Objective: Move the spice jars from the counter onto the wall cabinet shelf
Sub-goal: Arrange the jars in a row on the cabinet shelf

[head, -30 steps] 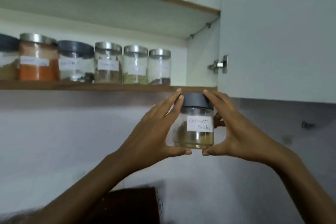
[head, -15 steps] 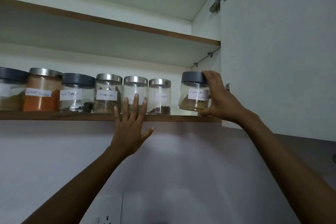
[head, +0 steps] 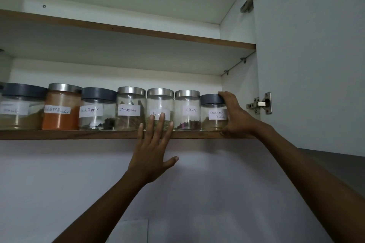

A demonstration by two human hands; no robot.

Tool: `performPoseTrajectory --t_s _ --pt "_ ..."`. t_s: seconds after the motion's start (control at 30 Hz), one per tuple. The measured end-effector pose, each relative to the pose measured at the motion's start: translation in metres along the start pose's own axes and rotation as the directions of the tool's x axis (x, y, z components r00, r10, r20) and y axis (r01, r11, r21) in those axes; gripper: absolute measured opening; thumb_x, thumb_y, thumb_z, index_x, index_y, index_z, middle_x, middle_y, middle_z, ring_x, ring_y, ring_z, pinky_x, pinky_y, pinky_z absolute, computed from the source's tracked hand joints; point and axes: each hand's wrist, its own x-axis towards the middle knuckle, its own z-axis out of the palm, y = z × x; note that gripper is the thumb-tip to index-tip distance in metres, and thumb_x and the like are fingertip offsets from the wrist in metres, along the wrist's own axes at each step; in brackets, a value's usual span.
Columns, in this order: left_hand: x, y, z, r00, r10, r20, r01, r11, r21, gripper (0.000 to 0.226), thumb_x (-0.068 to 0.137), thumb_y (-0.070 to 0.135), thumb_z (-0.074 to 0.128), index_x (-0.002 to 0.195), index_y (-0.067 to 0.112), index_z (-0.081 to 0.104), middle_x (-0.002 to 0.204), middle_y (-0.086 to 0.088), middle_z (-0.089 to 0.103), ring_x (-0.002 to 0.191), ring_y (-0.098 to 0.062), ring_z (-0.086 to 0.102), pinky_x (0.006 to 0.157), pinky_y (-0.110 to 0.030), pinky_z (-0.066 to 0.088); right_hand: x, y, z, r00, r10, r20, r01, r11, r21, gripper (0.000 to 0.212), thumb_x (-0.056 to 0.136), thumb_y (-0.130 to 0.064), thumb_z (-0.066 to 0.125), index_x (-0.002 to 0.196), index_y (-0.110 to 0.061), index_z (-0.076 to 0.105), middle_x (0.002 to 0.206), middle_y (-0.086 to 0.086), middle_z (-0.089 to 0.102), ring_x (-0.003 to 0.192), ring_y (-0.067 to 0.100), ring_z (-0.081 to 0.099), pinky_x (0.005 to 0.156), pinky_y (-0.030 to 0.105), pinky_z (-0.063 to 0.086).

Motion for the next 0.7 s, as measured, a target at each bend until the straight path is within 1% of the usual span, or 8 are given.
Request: performPoseTrajectory --t_s 0.17,0.27,0.33,0.4,0.47,0.53,0.6,0.7 --pt "0.0 -0.001 0.002 1.0 0.01 0.016 -0.01 1.0 0.014 0.096 0.074 0.07 0.036 0.149 0.015 0.014 0.156 -0.018 0.007 0.143 -0.04 0.002 0.109 -0.057 0.01 0.005 0.004 0.008 0.999 0.032 -0.007 -0.031 0.992 0.123 0.106 0.06 -0.005 0.08 0.141 -0.017 0.012 0.142 -0.002 0.016 0.12 0.021 0.037 0.095 0.034 0.043" --pt "0.0 -0.001 0.001 0.999 0.015 0.038 -0.016 0.999 0.031 0.1 0.07 0.07 0.038 0.149 0.015 0.013 0.156 -0.017 0.006 0.143 -0.04 0.001 0.11 -0.056 0.008 0.003 0.007 0.01 0.999 0.043 0.007 -0.043 0.991 0.13 0.113 0.062 -0.008 0.08 0.145 -0.022 0.006 0.15 -0.003 0.005 0.128 0.02 0.031 0.099 0.034 0.04" --pt "0.0 0.0 -0.001 0.998 0.025 0.052 -0.026 0.999 0.028 0.101 0.068 0.067 0.042 0.149 0.015 0.013 0.156 -0.018 0.007 0.143 -0.039 0.0 0.11 -0.055 0.008 -0.001 0.005 0.011 0.996 0.088 0.016 -0.089 0.995 0.054 0.119 0.064 -0.017 0.081 0.147 -0.028 -0.003 0.154 -0.002 -0.01 0.131 0.021 0.026 0.099 0.035 0.037" --pt "-0.002 -0.001 -0.007 0.996 0.05 0.068 -0.05 0.999 0.008 0.1 0.07 0.062 0.047 0.149 0.014 0.011 0.156 -0.017 0.006 0.143 -0.036 -0.001 0.113 -0.054 0.008 -0.005 -0.003 0.011 0.989 0.137 -0.065 -0.145 0.977 -0.156 0.115 0.067 -0.032 0.078 0.147 -0.03 -0.005 0.155 0.0 -0.013 0.131 0.031 0.026 0.098 0.044 0.037" --pt "-0.007 -0.007 -0.016 0.995 0.08 0.054 -0.079 0.997 -0.026 0.093 0.076 0.055 0.045 0.149 0.011 0.008 0.157 -0.016 0.004 0.143 -0.031 -0.001 0.116 -0.05 0.01 -0.008 -0.016 0.014 0.978 0.063 -0.2 -0.133 0.923 -0.362 0.099 0.072 -0.039 0.071 0.148 -0.024 0.009 0.155 0.007 0.001 0.128 0.035 0.029 0.096 0.049 0.035" --pt "-0.013 -0.021 -0.03 0.994 0.106 0.033 -0.104 0.994 -0.038 0.083 0.081 0.049 0.039 0.149 0.009 0.012 0.157 -0.015 0.006 0.144 -0.029 0.002 0.117 -0.047 0.01 -0.006 -0.033 0.016 0.956 -0.074 -0.283 -0.064 0.892 -0.448 0.079 0.074 -0.032 0.068 0.142 -0.018 0.031 0.149 0.012 0.024 0.122 0.035 0.038 0.093 0.05 0.037" --pt "-0.019 -0.042 -0.047 0.991 0.133 0.021 -0.133 0.991 -0.016 0.075 0.083 0.044 0.036 0.147 0.008 0.021 0.156 -0.015 0.014 0.144 -0.03 0.01 0.117 -0.047 0.013 -0.001 -0.055 0.02 0.934 -0.195 -0.3 0.014 0.858 -0.513 0.062 0.073 -0.028 0.065 0.131 -0.015 0.046 0.136 0.013 0.043 0.112 0.034 0.048 0.088 0.048 0.039" --pt "-0.032 -0.082 -0.069 0.989 0.144 0.041 -0.145 0.989 0.014 0.069 0.083 0.041 0.036 0.144 0.009 0.03 0.152 -0.013 0.027 0.141 -0.031 0.021 0.112 -0.05 0.022 0.009 -0.095 0.032 0.923 -0.284 -0.26 0.089 0.815 -0.573 0.049 0.073 -0.033 0.049 0.118 -0.015 0.054 0.122 0.01 0.055 0.099 0.031 0.054 0.082 0.042 0.041"
